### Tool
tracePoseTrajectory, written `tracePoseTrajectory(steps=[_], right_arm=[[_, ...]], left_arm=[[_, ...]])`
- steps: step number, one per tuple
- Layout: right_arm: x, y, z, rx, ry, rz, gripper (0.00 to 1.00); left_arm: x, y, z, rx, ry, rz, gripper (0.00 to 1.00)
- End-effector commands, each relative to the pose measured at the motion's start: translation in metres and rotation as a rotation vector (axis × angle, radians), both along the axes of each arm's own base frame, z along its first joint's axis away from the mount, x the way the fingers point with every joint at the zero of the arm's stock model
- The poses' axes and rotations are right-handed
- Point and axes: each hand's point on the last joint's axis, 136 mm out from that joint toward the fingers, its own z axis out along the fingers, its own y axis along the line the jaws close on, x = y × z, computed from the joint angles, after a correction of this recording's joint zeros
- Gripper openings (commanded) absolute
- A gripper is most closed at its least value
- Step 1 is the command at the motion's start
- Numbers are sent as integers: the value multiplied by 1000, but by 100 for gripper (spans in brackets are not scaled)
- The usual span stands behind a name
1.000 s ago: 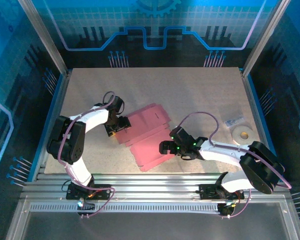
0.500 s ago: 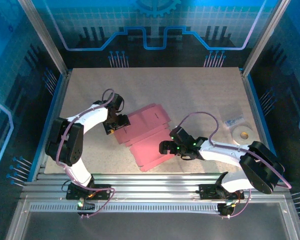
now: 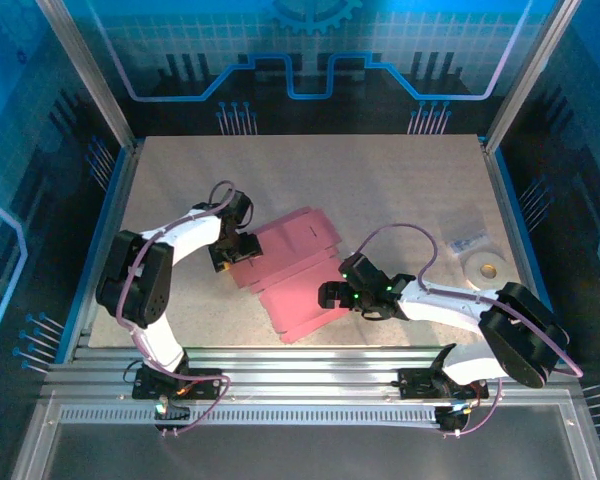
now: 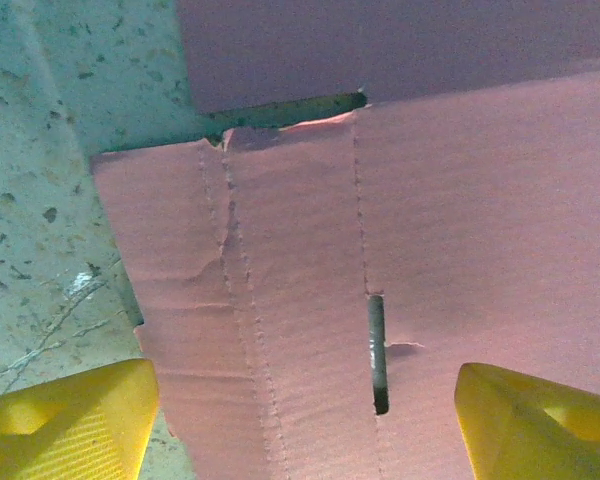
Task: Fold the paper box
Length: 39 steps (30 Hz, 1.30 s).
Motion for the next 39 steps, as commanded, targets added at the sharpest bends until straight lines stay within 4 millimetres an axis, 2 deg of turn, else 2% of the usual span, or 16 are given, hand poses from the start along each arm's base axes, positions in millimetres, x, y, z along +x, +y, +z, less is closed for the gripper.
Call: tracePoseTrajectory(steps=[1, 14, 28, 32, 36, 39], right_arm=[[-19, -6, -19, -28, 75, -1, 100], [-19, -5, -20, -26, 77, -2, 100], [-21, -4, -21, -25, 83, 1, 100], [-23, -4, -22, -25, 89, 1, 100], [-25, -1, -22, -19, 92, 3, 100], [-26, 3, -22, -7, 97, 6, 100]], left_arm=[[-1, 3, -2, 42, 16, -31, 78], [-4, 7, -14, 73, 42, -32, 76], [-4, 3, -18, 41, 20, -19, 61], [-2, 1, -12, 26, -4, -14, 55], [6, -6, 2, -19, -68, -15, 44], [12, -12, 12, -58, -116, -14, 39]])
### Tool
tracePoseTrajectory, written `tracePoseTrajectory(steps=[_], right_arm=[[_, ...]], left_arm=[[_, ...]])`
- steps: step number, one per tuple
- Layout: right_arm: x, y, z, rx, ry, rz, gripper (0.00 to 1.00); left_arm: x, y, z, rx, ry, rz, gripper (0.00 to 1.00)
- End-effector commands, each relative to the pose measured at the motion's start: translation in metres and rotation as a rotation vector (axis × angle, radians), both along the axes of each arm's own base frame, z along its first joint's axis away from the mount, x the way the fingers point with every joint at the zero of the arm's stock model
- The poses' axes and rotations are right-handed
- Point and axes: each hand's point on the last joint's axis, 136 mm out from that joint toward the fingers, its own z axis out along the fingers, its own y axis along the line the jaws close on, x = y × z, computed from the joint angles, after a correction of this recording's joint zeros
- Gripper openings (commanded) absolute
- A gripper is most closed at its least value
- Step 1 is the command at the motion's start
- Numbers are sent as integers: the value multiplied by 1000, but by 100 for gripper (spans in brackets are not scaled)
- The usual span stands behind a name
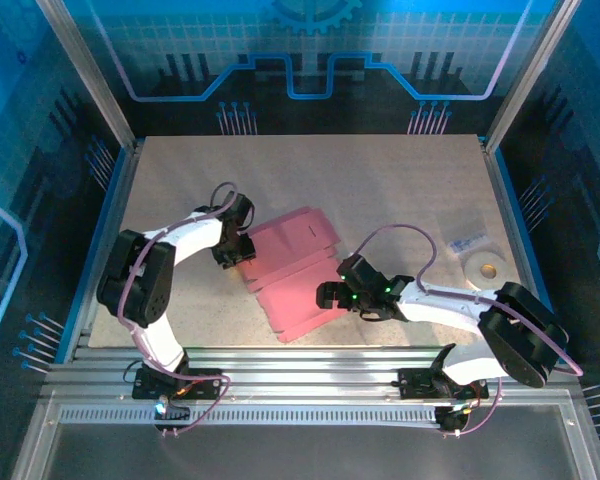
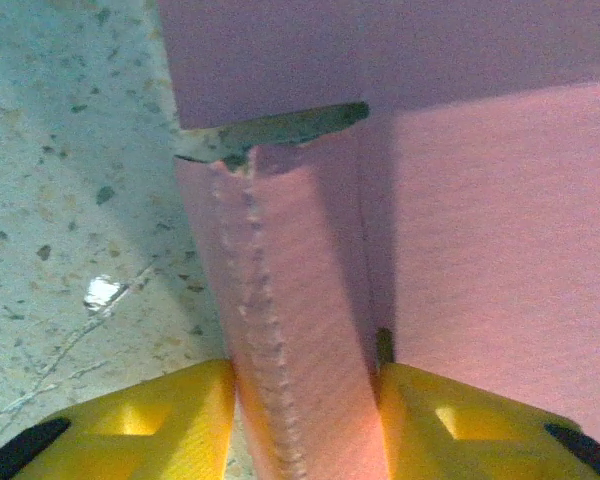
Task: Fold the paper box
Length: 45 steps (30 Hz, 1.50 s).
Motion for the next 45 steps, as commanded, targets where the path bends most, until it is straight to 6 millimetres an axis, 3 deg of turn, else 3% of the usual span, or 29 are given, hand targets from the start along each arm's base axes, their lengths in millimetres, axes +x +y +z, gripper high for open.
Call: tracePoseTrajectory(steps=[1, 18, 24, 29, 33, 38, 43, 45], right_arm=[[-25, -3, -23, -19, 106, 12, 100], [-20, 13, -3, 58, 86, 27, 100], [-15, 31, 35, 149, 1, 129, 100], [-15, 39, 74, 264, -62, 208, 100], [-12, 32, 90, 293, -69, 227, 100], [-7, 15, 94, 271, -54, 198, 100], [-3, -4, 87, 252, -37, 135, 100], [-4, -10, 83, 242, -31, 116, 100]], left_arm=[[7, -13, 19, -78, -75, -1, 38], [6, -10, 80, -169, -218, 10, 14], [-4, 0, 106, -192, -254, 5, 10], [-22, 17, 147, -133, -303, -19, 10], [-38, 34, 182, -63, -317, -23, 11], [-52, 59, 233, 65, -336, -10, 12], [-45, 81, 268, 218, -345, -6, 12], [-38, 79, 272, 246, -325, -26, 12]])
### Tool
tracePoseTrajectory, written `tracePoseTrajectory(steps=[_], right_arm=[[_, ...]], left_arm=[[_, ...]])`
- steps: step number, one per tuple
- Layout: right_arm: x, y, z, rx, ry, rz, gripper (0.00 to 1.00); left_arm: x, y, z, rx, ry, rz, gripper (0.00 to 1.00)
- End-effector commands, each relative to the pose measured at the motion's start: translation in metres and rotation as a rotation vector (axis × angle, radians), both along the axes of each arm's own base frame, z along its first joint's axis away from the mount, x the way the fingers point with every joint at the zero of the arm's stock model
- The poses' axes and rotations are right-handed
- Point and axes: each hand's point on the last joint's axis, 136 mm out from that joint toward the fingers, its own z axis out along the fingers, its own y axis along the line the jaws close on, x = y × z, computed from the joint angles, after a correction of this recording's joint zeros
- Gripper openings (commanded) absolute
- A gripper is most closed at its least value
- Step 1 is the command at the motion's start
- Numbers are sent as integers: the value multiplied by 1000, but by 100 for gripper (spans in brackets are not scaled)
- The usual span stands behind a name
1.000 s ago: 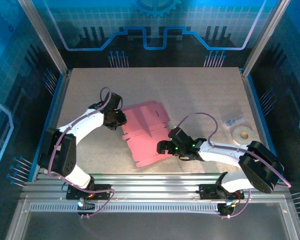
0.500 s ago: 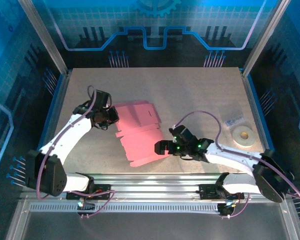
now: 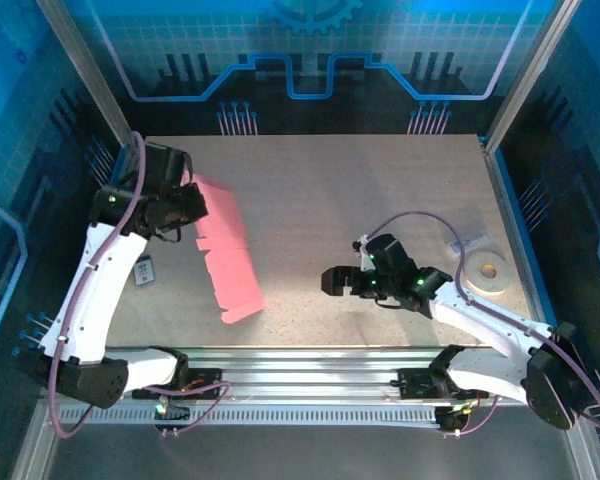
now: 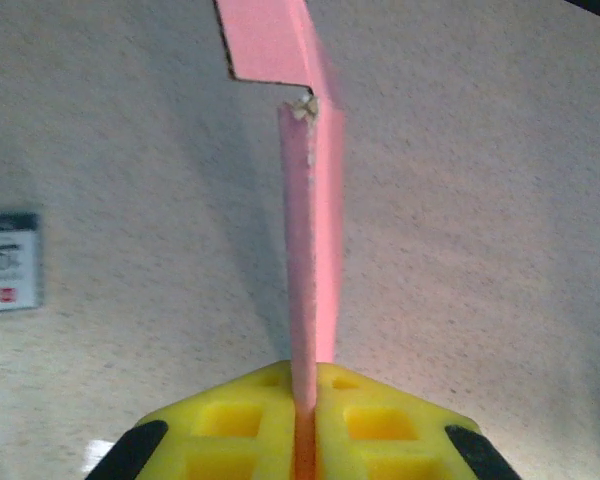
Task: Fold the paper box
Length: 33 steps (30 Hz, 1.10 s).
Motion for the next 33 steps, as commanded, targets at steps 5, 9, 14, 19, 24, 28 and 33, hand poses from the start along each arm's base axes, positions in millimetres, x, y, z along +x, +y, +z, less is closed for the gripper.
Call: tracePoseTrajectory(steps=[5, 9, 14, 19, 24, 28, 33], right_arm=[[-6, -26, -6, -29, 29, -46, 100], [-5, -35, -6, -26, 33, -74, 100], [-7, -49, -8, -37, 37, -114, 100], [-11, -63, -10, -39, 40, -149, 100], [-15, -72, -11, -50, 34, -156, 100], [-17, -71, -9, -54, 16, -129, 100], [-18, -61, -4, -42, -15, -72, 100]], left_arm=[[16, -22, -25, 201, 167, -79, 13], [40, -69, -46, 230, 214, -165, 14], [64, -143, -86, 247, 279, -266, 18], [78, -209, -118, 136, 299, -323, 23], [92, -249, -132, -35, 270, -340, 37], [92, -268, -122, -231, 206, -402, 62], [85, -249, -103, -437, 77, -428, 89]])
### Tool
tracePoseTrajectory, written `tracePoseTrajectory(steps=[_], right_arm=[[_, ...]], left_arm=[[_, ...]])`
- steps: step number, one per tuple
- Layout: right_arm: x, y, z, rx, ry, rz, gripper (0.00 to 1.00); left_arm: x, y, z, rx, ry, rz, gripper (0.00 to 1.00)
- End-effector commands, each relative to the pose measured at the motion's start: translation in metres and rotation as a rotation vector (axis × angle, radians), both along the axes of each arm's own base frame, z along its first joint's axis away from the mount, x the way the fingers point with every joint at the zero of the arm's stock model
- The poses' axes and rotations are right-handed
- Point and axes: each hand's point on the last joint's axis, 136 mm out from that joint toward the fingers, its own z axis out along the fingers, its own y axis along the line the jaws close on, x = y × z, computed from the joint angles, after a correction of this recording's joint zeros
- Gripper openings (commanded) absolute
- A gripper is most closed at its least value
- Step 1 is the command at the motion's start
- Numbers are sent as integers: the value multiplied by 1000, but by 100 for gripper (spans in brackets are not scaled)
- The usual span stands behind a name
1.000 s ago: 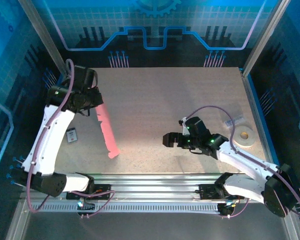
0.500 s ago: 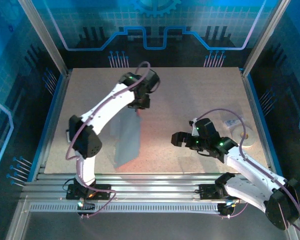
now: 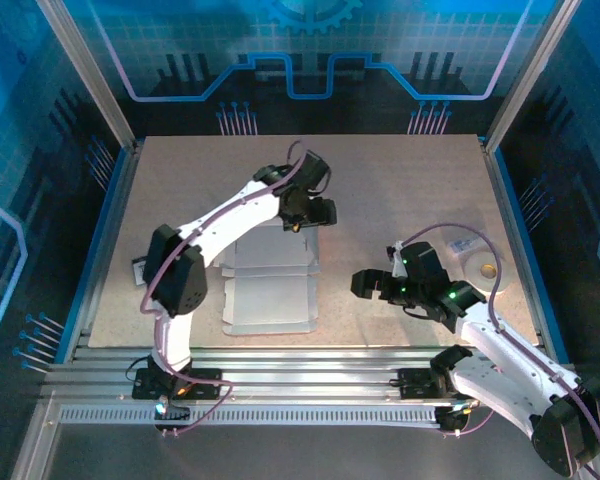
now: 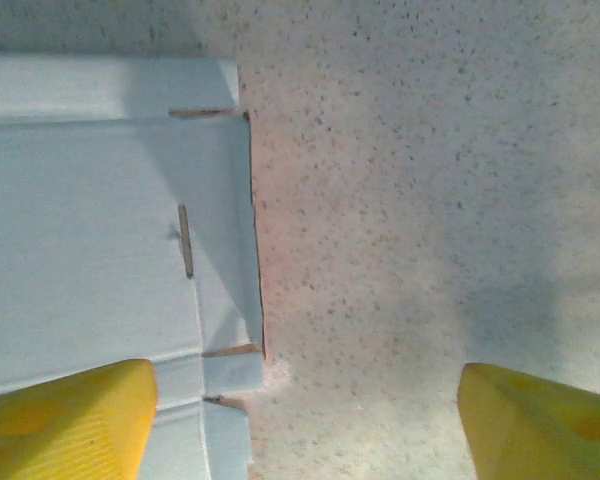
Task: Fold the paper box
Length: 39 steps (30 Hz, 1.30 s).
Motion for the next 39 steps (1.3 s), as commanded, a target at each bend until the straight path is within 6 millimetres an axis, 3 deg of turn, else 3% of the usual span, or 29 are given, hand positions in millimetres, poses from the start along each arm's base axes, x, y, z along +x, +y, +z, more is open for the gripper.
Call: tracePoseTrajectory(steps=[1, 6, 15, 22, 25, 31, 39], right_arm=[[-7, 9, 1, -7, -16, 71, 100], [-7, 31, 3, -58, -43, 144, 100], [-5, 113, 0, -77, -70, 298, 100], [1, 184, -12, -56, -27, 393, 100], [5, 202, -20, -21, -1, 396, 100], [7, 208, -40, -53, 50, 396, 100], [-2, 187, -69, -103, 113, 368, 100]], left_arm=[[6, 3, 56, -259, -154, -6, 96], [-14, 54, 54, -244, -195, 7, 99], [-52, 140, 35, -245, -202, 120, 99], [-78, 175, 13, -233, -180, 195, 99], [-82, 192, 1, -247, -143, 262, 99], [-78, 228, -19, -260, -102, 397, 99], [-67, 244, -48, -179, -18, 434, 99]])
